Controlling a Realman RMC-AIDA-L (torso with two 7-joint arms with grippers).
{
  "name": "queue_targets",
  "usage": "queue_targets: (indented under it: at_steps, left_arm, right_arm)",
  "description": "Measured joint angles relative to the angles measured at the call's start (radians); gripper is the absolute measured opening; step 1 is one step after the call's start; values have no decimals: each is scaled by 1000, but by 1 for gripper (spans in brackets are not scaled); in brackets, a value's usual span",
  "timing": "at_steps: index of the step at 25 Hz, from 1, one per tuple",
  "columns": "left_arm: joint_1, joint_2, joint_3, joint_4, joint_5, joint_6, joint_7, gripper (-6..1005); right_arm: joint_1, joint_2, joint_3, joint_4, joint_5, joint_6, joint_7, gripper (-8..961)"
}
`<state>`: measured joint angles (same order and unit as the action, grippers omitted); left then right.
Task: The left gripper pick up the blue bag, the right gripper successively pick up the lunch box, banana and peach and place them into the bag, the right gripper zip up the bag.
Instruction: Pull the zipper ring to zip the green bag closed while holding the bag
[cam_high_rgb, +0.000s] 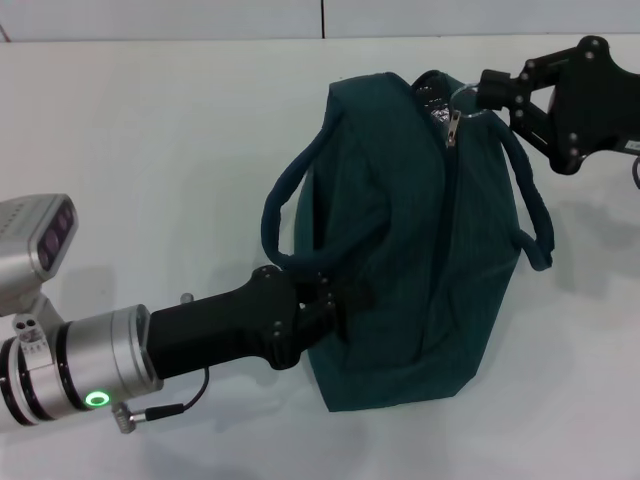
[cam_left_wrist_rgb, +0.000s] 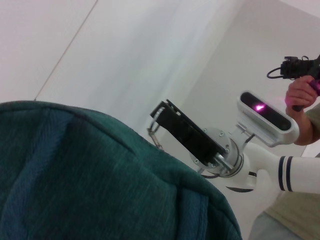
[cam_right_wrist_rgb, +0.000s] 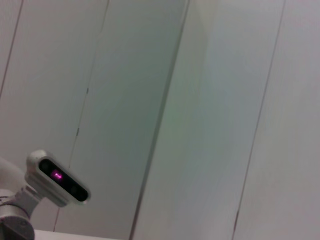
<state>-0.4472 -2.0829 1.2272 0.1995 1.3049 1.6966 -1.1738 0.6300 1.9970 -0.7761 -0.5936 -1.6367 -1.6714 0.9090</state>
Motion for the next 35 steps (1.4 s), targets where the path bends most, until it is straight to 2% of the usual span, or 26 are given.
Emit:
queue_targets:
  at_steps: [8, 14, 23, 35]
  left_arm:
    - [12, 3, -1, 3, 0, 5, 1, 44]
    - [29, 7, -6, 3, -4, 5, 2, 44]
    - [43, 11, -8, 17, -9, 5, 2, 45]
    - [80, 20, -72, 17, -10, 2, 1, 45]
  right_arm:
    - [4, 3, 0, 0, 1, 36, -12, 9]
    - [7, 13, 4, 0, 5, 97, -32, 9]
    - [29, 15, 3, 22, 32, 110, -66, 9]
    - [36, 16, 0, 39, 57, 166, -88, 8]
